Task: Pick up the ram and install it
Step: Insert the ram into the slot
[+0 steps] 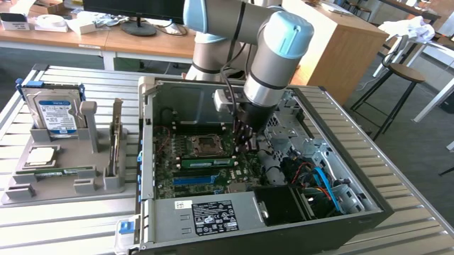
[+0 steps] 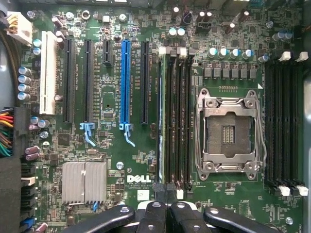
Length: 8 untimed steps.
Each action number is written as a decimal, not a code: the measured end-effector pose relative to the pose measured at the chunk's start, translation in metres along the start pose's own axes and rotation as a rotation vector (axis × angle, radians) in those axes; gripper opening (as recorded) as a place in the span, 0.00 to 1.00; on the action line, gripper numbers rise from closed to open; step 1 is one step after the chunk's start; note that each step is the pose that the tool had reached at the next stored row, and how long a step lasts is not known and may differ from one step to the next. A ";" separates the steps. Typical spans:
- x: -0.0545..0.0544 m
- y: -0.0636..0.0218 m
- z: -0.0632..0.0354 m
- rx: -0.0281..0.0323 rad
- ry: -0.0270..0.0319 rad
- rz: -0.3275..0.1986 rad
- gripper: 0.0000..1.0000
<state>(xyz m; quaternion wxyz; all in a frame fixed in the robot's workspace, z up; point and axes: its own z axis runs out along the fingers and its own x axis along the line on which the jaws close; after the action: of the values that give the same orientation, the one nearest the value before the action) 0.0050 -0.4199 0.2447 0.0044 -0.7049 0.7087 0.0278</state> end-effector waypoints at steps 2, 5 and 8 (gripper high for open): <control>0.000 -0.0001 0.0021 0.0000 0.0001 0.000 0.10; 0.000 -0.0001 0.0038 0.0000 0.0003 0.000 0.10; 0.000 -0.0001 0.0038 0.0000 0.0002 0.000 0.10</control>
<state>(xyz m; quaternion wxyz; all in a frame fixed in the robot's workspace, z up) 0.0050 -0.4199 0.2409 0.0043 -0.7049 0.7087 0.0277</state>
